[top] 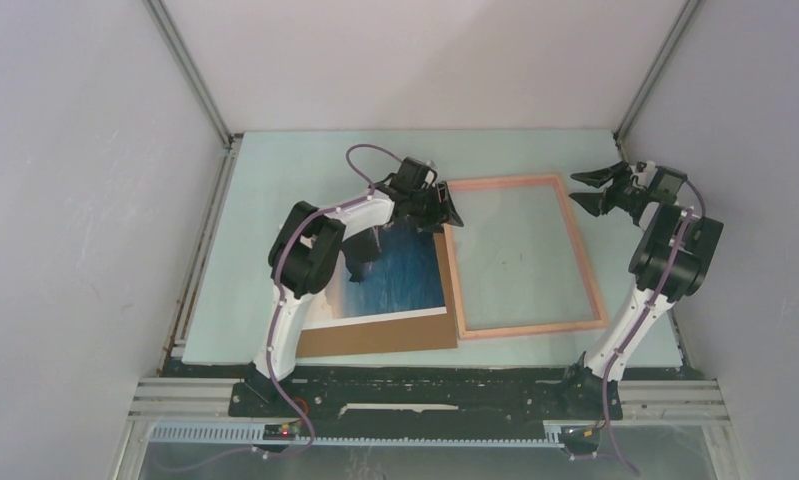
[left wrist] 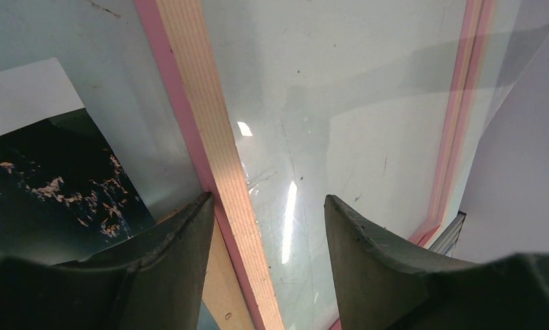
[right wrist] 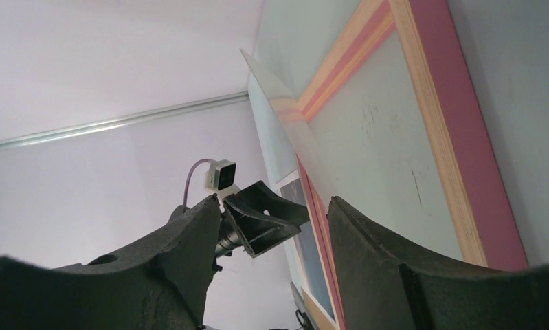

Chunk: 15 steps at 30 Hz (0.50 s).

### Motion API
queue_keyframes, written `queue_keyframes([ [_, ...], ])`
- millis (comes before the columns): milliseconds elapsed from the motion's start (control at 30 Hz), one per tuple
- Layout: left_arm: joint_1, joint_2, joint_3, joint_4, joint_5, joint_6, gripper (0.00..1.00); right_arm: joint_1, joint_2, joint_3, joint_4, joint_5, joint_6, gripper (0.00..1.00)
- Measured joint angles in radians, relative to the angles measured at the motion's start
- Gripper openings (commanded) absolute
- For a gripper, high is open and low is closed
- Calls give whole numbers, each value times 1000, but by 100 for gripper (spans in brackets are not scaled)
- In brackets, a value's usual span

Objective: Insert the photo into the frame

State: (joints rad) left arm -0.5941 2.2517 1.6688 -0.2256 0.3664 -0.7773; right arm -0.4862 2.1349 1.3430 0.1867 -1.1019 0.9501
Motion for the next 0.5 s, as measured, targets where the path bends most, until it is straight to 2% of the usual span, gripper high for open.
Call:
queue_keyframes([
  [500,4,0,-1,1,9,-1,62,-50,-114,-158,-11,-44,25,65],
])
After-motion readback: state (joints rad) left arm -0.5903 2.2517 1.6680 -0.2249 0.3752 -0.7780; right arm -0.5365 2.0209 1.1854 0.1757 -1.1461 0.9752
